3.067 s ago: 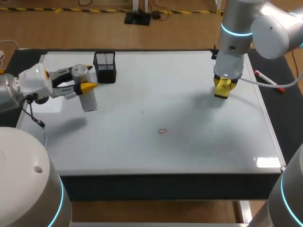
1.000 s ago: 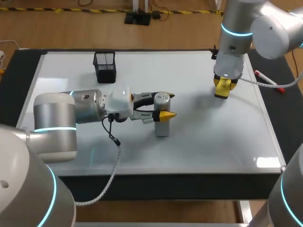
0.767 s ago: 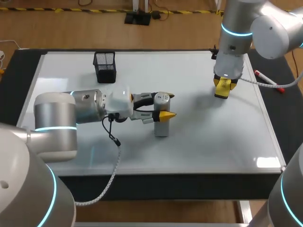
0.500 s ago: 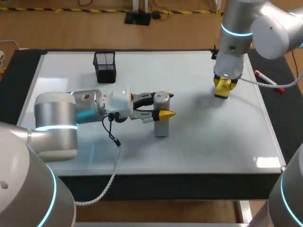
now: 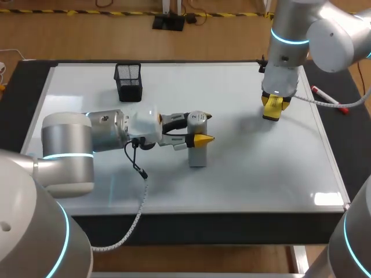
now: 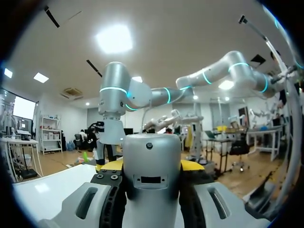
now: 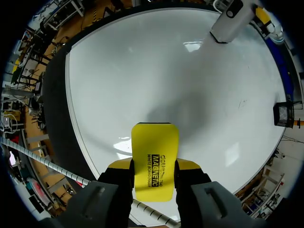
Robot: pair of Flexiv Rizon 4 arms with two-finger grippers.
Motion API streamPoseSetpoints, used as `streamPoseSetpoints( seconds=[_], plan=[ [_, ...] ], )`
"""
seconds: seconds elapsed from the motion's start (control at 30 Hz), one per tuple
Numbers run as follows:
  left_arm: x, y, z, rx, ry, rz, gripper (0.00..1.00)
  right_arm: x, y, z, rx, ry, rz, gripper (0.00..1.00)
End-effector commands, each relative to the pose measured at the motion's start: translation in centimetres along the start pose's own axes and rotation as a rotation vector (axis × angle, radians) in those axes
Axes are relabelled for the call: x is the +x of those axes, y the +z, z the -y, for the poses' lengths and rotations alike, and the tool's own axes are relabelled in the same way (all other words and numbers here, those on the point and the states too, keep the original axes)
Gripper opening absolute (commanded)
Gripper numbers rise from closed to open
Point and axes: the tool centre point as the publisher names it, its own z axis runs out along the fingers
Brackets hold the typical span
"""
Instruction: Pick up the inspection probe, press it on each red-marked spot on the whiteboard one by one, put down the probe, pick up the eraser, and wipe off all the red marks.
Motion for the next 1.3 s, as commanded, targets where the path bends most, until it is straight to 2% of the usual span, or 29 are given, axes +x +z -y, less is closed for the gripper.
streamPoseSetpoints(
  seconds=[0.03, 0.27, 0.67, 0.93, 1.3],
  plan=[
    [0.2, -0.7, 1.7, -0.01, 0.013, 0.008, 0.0, 0.0, -0.1, 0.0, 0.002, -0.001, -0.002, 0.0],
    [-0.5, -3.1, 3.7, -0.003, 0.042, 0.038, 0.0, 0.0, -0.1, 0.0, 0.002, -0.001, -0.002, 0.0],
    [-3.2, -9.9, 6.4, 0.0, 0.074, 0.12, 0.0, 0.0, -0.1, 0.0, 0.002, -0.001, -0.002, 0.0],
    [-5.6, -14.7, 6.8, 0.005, 0.066, 0.158, 0.0, 0.0, -0.1, 0.0, 0.002, -0.001, -0.002, 0.0],
    [-7.6, -19.2, 6.6, 0.008, 0.05, 0.191, 0.0, 0.0, -0.1, 0.0, 0.002, -0.001, -0.002, 0.0]
  ],
)
